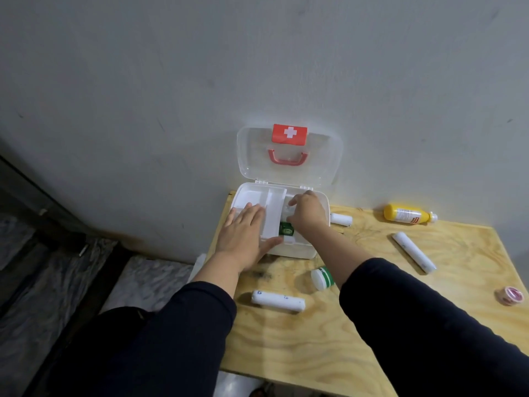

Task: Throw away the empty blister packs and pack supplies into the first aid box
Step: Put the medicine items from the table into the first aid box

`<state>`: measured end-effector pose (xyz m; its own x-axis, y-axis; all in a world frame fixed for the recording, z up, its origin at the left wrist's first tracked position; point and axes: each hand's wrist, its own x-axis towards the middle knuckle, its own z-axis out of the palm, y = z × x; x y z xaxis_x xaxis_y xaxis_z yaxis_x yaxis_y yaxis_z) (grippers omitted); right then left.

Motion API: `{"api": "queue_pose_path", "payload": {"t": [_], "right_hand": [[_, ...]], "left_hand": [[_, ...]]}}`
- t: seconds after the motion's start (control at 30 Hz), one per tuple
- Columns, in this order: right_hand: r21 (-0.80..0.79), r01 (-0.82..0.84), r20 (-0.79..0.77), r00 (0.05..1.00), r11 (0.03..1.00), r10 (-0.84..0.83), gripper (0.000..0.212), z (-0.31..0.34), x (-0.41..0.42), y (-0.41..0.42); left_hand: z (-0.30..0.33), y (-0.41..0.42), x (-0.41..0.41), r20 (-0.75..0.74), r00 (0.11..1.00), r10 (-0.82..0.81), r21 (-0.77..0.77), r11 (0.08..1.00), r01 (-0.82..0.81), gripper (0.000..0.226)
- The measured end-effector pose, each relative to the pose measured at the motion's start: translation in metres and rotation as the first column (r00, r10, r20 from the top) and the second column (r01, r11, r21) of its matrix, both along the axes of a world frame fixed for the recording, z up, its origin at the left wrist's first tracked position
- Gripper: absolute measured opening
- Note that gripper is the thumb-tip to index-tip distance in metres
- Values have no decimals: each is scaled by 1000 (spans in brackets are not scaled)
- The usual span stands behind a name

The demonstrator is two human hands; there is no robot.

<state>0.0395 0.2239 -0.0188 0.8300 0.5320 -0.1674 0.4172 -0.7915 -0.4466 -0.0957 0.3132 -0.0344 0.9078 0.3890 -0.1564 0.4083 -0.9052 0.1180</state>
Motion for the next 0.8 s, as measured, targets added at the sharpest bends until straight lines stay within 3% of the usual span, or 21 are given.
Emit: {"api": "queue_pose_path", "payload": {"t": [0.23, 0.4, 0.5, 0.6, 0.8], "right_hand": [[197, 17, 46, 999, 980, -26, 29, 21, 7, -42], [93, 241, 91, 964, 966, -250, 25, 18, 12, -95], [-111, 318, 19, 948, 942, -318, 31, 1, 7, -121], [-181, 363, -60, 924, 914, -379, 41, -16, -3, -133], [-19, 622, -379, 720, 783, -581, 54, -34, -18, -128]], "left_hand": [[-1, 2, 0, 2, 1000, -13, 14, 1000, 13, 91], [1, 1, -1, -7, 1000, -11, 16, 1000, 12, 86], [1, 0, 0, -27, 1000, -8, 25, 1000, 9, 86], [-1, 1, 2, -32, 999, -12, 38, 999, 14, 89], [-5, 4, 2, -25, 1000, -13, 48, 999, 15, 90]]}}
